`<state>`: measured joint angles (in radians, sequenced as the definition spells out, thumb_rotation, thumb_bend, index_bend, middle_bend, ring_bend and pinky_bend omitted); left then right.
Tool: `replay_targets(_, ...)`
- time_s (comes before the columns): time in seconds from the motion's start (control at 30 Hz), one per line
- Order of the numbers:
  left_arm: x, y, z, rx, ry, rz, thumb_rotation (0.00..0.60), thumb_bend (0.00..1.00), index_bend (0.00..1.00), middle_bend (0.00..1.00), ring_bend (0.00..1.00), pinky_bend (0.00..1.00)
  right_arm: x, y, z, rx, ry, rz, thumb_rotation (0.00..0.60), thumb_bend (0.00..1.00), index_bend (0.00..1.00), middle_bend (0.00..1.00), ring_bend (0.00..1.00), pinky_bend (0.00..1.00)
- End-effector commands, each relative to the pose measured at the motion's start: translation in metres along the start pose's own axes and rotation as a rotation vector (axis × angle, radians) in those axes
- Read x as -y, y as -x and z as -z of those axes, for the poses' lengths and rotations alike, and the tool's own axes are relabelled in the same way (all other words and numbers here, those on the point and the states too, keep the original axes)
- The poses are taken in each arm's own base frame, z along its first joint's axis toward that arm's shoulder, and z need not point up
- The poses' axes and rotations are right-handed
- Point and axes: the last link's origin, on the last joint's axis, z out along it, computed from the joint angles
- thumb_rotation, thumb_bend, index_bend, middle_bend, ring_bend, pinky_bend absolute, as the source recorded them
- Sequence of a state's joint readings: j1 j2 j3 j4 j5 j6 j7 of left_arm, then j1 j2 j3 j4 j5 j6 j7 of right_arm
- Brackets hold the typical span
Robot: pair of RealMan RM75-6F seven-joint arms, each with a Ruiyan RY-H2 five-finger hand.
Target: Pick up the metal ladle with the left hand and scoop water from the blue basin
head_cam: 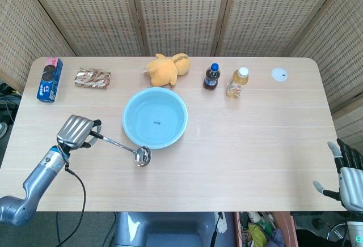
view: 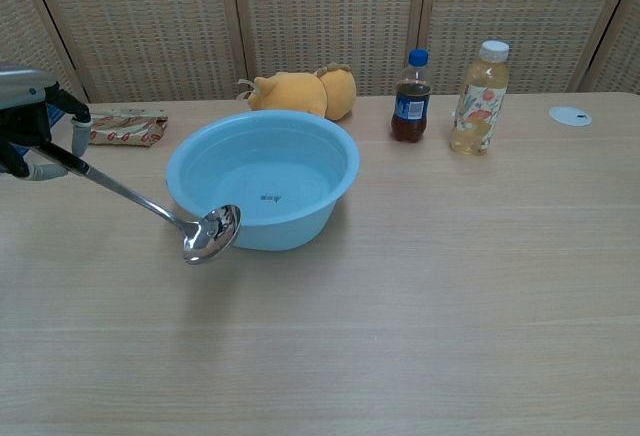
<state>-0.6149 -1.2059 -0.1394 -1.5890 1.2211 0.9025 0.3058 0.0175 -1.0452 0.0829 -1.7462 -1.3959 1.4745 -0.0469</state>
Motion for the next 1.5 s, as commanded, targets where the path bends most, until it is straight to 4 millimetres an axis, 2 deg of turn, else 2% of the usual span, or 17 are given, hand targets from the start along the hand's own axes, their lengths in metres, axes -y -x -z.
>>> replay_targets(0.03, -0.004, -0.016, -0.008, -0.013, 0.006, 0.001, 0.600, 0.45, 0.87, 1.00, 0.98, 1.00, -0.001, 0.000, -0.002, 0.002, 0.006, 0.001, 0.600, 0.00, 0.00, 0.00, 0.00, 0.00)
replay_targets(0.3, -0.014, -0.057, -0.039, -0.024, 0.003, -0.023, 0.600, 0.47, 0.87, 1.00, 0.98, 1.00, -0.002, 0.001, -0.007, -0.005, 0.007, -0.002, 0.600, 0.00, 0.00, 0.00, 0.00, 0.00)
replay_targets(0.4, -0.017, -0.072, -0.059, -0.014, -0.018, -0.045, 0.600, 0.47, 0.87, 1.00, 0.98, 1.00, -0.005, 0.001, -0.009, -0.006, 0.019, -0.006, 0.600, 0.00, 0.00, 0.00, 0.00, 0.00)
replay_targets(0.6, -0.024, -0.084, -0.090, 0.007, -0.079, -0.058, 0.600, 0.47, 0.87, 1.00, 0.98, 1.00, -0.012, 0.001, -0.014, -0.004, 0.045, -0.014, 0.600, 0.00, 0.00, 0.00, 0.00, 0.00)
replay_targets(0.9, -0.030, -0.082, -0.121, 0.057, -0.120, -0.102, 0.600, 0.47, 0.87, 1.00, 0.98, 1.00, -0.017, -0.002, -0.014, -0.014, 0.064, -0.018, 0.600, 0.00, 0.00, 0.00, 0.00, 0.00)
replay_targets(1.1, -0.049, -0.079, -0.142, 0.058, -0.109, -0.201, 0.600, 0.47, 0.87, 1.00, 0.98, 1.00, -0.019, 0.000, -0.016, -0.012, 0.075, -0.012, 0.600, 0.00, 0.00, 0.00, 0.00, 0.00)
replay_targets(1.3, -0.066, -0.075, -0.157, 0.052, -0.104, -0.320, 0.600, 0.47, 0.87, 1.00, 0.98, 1.00, -0.020, 0.000, -0.018, -0.019, 0.078, -0.010, 0.600, 0.00, 0.00, 0.00, 0.00, 0.00)
replay_targets(1.5, -0.074, -0.068, -0.163, 0.054, -0.114, -0.378, 0.600, 0.47, 0.88, 1.00, 0.98, 1.00, -0.022, 0.001, -0.018, -0.019, 0.076, -0.013, 0.600, 0.00, 0.00, 0.00, 0.00, 0.00)
